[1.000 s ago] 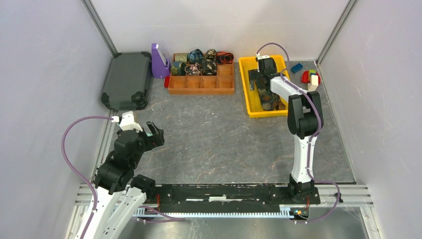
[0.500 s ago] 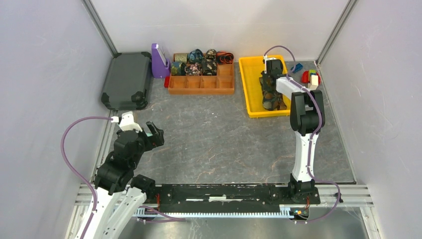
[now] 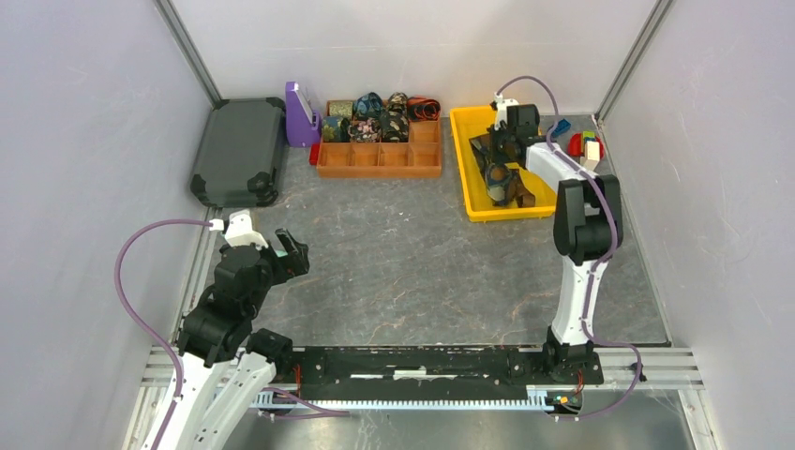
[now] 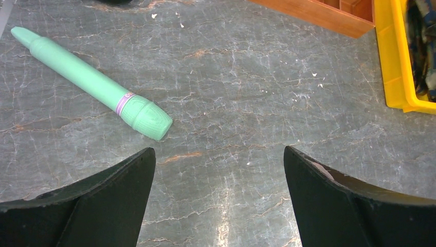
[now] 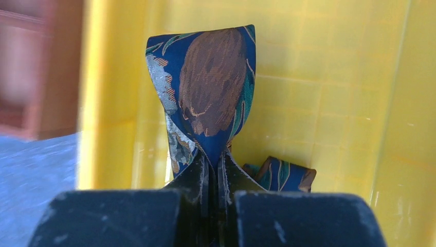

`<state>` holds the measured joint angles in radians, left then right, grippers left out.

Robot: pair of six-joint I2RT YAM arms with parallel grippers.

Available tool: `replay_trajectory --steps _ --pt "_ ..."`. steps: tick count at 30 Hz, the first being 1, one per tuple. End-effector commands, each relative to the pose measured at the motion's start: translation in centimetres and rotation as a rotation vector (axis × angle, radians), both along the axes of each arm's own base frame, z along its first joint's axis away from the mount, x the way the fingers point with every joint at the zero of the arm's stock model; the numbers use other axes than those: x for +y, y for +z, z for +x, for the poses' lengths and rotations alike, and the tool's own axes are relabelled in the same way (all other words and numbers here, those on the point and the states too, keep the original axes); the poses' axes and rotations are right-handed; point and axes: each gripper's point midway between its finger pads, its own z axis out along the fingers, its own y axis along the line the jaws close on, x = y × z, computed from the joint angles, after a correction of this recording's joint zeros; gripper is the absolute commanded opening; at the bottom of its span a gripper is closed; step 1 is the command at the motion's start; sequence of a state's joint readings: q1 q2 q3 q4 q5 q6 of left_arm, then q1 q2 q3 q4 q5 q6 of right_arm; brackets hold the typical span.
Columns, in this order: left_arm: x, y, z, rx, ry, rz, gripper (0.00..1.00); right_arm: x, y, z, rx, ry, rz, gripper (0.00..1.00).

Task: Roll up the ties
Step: Pick up the tie from the bin, then place the tie at the center of the board.

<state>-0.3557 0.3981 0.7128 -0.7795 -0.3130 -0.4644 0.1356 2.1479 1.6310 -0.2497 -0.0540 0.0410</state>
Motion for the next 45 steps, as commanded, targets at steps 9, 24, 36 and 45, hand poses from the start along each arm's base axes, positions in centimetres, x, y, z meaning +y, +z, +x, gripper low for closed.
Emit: replay_trajectory --steps 9,24,36,45 --pt "0.3 0.7 0.4 -0.038 -0.008 0.036 1.00 9.6 25.8 -5.0 -0.476 0.382 0.377 0.00" --pt "0.4 0.6 0.4 -0.035 -0.001 0.036 1.00 19.1 44.9 -17.9 -0.796 0.560 0.521 0.00" --pt "0.4 0.2 0.6 -0.015 0.004 0.041 0.96 21.3 47.7 -26.0 -0.781 0.167 0.578 0.00" --pt "0.5 0.2 0.5 -0.016 0.010 0.042 0.96 23.1 37.2 -31.7 -0.585 -0.095 0.628 0.00"
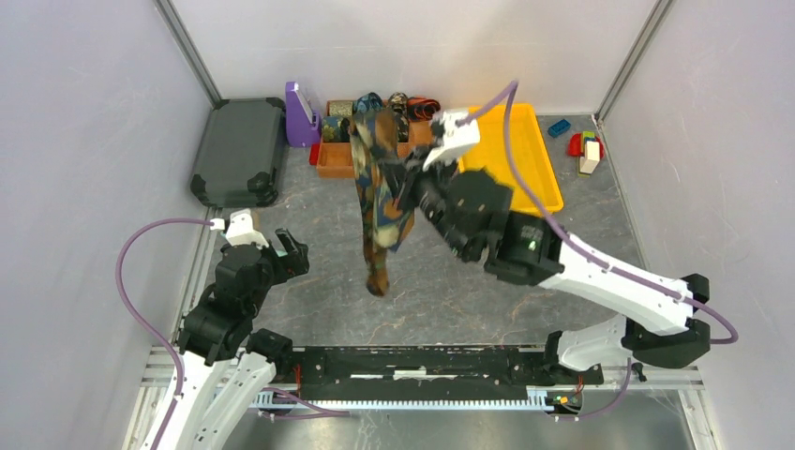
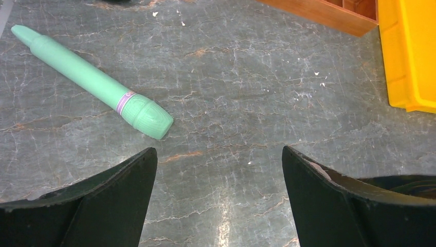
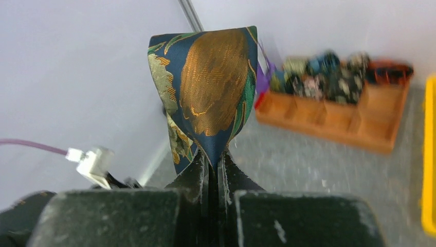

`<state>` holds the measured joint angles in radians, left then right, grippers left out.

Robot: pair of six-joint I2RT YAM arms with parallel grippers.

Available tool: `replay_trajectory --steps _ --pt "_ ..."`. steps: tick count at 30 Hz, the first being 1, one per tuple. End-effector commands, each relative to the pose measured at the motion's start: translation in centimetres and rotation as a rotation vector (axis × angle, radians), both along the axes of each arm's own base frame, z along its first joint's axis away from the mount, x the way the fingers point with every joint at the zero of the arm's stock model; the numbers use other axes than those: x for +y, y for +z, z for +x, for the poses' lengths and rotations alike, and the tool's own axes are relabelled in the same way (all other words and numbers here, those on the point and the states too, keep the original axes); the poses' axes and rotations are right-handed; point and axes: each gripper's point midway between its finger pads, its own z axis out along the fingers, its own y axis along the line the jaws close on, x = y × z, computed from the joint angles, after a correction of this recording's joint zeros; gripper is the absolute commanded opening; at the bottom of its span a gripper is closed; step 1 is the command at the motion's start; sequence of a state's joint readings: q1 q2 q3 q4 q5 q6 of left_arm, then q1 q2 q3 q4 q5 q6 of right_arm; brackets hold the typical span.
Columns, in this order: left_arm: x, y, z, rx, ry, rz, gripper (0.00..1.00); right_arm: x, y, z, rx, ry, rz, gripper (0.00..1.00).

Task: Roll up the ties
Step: Place the tie at the center of the board.

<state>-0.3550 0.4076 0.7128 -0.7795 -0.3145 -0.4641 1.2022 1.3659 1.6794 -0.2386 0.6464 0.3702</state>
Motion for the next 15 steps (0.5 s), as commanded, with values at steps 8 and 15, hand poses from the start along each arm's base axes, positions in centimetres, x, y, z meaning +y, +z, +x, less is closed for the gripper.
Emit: replay_trajectory --steps 8,15 --pt "0.4 0.3 0.5 -0.021 0.004 0.036 0.96 -6.8 -16.2 3.7 0.284 -0.576 0.025 0.00" --pt "0.3 0.3 0.5 -0.019 0.000 0.035 0.96 -9.9 -23.5 10.7 0.430 -0.698 -0.097 0.00"
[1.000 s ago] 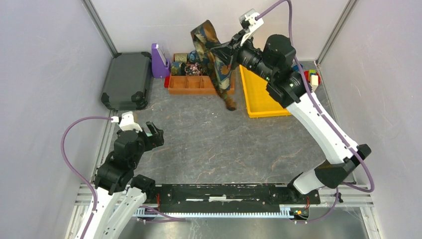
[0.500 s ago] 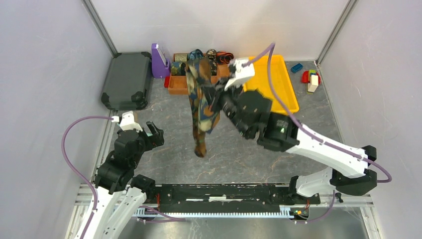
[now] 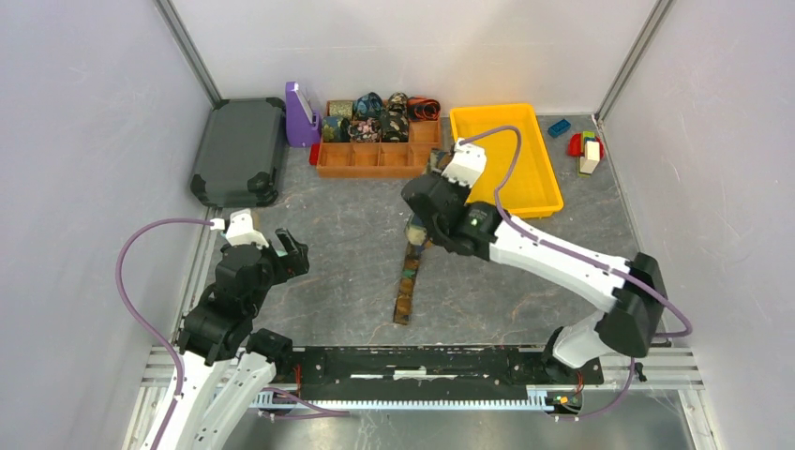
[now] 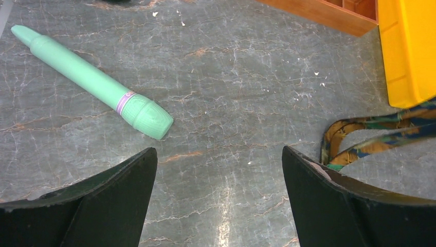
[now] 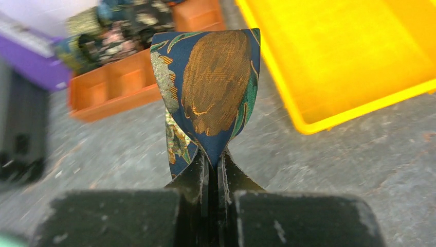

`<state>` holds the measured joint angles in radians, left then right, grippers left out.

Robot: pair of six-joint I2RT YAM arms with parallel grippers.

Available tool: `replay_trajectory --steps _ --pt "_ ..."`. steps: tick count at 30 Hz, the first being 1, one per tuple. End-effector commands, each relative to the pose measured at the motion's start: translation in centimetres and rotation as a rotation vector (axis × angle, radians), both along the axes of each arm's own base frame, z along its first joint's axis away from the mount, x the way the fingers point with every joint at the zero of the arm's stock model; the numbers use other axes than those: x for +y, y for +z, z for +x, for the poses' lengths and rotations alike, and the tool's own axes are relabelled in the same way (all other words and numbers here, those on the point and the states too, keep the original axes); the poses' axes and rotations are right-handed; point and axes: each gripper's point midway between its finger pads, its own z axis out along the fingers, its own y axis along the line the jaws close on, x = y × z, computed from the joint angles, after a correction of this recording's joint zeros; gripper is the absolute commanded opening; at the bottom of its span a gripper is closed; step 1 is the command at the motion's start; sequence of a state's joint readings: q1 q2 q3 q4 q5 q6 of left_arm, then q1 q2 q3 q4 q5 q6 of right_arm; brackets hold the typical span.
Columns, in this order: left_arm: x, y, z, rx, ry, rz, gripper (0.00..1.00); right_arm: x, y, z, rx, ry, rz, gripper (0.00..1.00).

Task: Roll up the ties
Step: Place the tie at the center of the board, then flatten out the tie at the center of the board.

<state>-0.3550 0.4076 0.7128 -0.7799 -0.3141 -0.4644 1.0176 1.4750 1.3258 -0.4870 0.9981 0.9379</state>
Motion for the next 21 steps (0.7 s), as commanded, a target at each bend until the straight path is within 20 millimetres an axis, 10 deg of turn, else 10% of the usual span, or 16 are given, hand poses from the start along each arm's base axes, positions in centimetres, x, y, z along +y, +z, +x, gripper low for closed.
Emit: replay_trajectory --steps 1,10,21 --pt "0.3 0.2 0.5 -0.017 -0.002 0.036 0.96 -2.3 -2.4 3.5 0.055 -0.110 0.009 0.00" --pt "-0.1 0.2 0.6 -0.011 -0.024 0.038 0.96 -5.6 -7.9 7.1 0.165 -0.176 -0.054 0.00" --pt "-4.9 -1.8 1.9 0.187 -0.139 -0.112 0.90 -10.3 -11.5 1.4 0.290 -0.277 0.005 0.00"
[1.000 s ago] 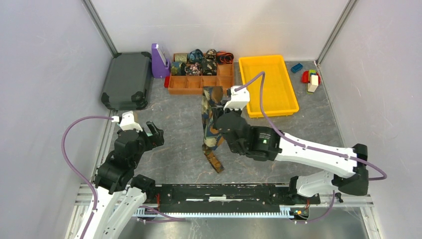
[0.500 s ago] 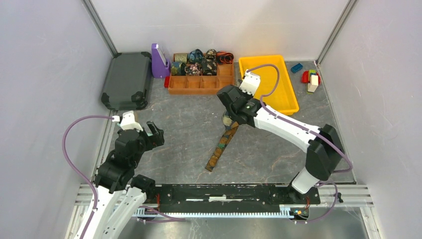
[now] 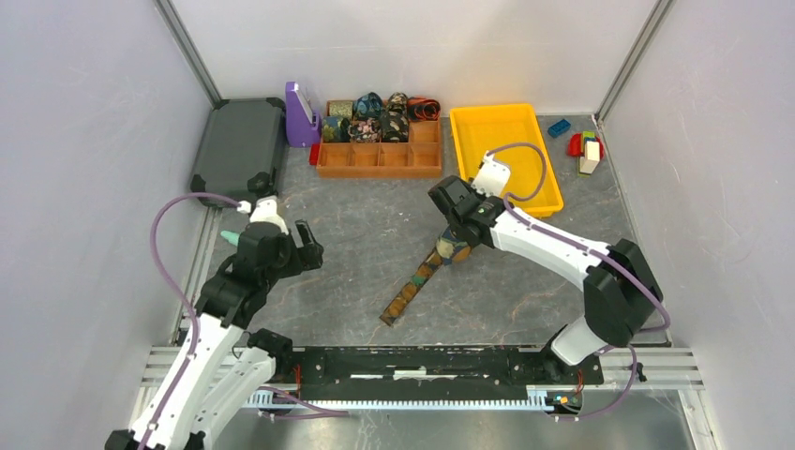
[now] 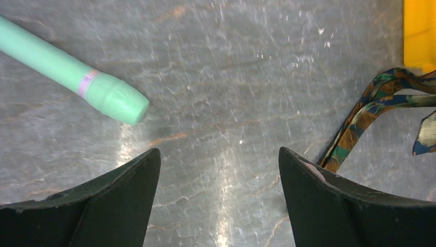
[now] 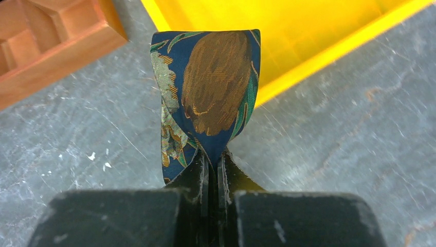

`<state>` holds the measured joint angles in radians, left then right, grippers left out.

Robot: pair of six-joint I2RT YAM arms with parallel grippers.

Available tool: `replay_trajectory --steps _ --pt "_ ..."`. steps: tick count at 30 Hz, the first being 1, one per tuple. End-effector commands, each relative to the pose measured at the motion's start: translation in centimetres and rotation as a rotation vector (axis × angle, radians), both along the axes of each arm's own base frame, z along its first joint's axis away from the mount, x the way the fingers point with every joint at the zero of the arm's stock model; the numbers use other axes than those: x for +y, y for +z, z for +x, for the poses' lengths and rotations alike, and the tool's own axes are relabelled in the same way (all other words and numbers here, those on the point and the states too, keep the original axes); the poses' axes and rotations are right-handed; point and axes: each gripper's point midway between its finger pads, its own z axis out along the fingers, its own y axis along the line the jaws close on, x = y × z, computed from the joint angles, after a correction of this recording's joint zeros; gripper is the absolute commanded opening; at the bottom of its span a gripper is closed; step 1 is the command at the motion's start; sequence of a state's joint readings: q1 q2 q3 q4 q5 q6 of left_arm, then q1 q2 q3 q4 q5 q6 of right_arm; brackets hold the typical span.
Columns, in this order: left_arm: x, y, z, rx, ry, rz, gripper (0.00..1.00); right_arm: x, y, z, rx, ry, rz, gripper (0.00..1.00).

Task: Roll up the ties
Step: Flatten out the tie at the center of the board.

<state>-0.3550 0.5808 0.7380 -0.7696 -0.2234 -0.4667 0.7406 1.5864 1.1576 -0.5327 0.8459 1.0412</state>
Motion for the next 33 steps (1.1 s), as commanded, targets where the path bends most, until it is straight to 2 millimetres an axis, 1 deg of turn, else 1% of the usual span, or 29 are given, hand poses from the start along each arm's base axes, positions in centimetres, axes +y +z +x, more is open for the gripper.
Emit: replay_trajectory --steps 1,6,10,12,14,17,20,23,24,27,28,30,33 --pt "-3.5 -0.4 0.6 0.077 -0.068 -0.146 0.90 -2.0 0.4 -3.0 0.020 -0.093 0.095 0.00" --pt "-6.2 -3.2 -0.4 0.180 -0.109 -0.192 0.89 -5.5 -1.2 -7.0 0.071 -0.232 0.122 0.00" --pt "-9.1 -5.5 -2.0 0.239 -0.167 -0.160 0.88 -8.5 -2.0 -9.6 0.058 -0.361 0.138 0.00" --pt "-10.5 -6.5 -3.1 0.264 -0.195 -0.134 0.88 -9.8 -2.8 -11.0 0.048 -0.409 0.153 0.00" --pt "-11.3 -7.6 -4.0 0.292 -0.202 -0.120 0.87 -10.8 -3.9 -12.1 0.044 -0.450 0.181 0.00" --pt "-11.7 -8.8 -4.9 0.312 -0.189 -0.116 0.82 -12.1 -5.2 -13.5 0.041 -0.486 0.193 0.00" --pt "-12.4 -9.9 -5.6 0.312 -0.200 -0.155 0.79 -13.0 -5.8 -14.1 0.034 -0.504 0.184 0.01" --pt "-12.9 -10.9 -6.1 0.323 -0.204 -0.181 0.76 -13.7 -6.3 -14.5 0.044 -0.518 0.164 0.13" --pt "-12.9 -11.3 -6.3 0.325 -0.206 -0.186 0.76 -13.9 -6.6 -14.7 0.046 -0.522 0.156 0.15" --pt "-13.6 -11.8 -6.5 0.315 -0.231 -0.222 0.74 -14.2 -7.0 -14.5 0.048 -0.524 0.147 0.16" --pt "-13.9 -11.8 -6.5 0.305 -0.240 -0.242 0.73 -14.2 -7.1 -14.4 0.050 -0.518 0.142 0.19" --pt "-14.3 -11.9 -6.6 0.293 -0.256 -0.267 0.72 -14.0 -7.1 -13.8 0.051 -0.497 0.136 0.26" --pt "-14.4 -12.2 -6.7 0.280 -0.260 -0.288 0.71 -13.5 -6.5 -12.5 0.044 -0.449 0.114 0.47"
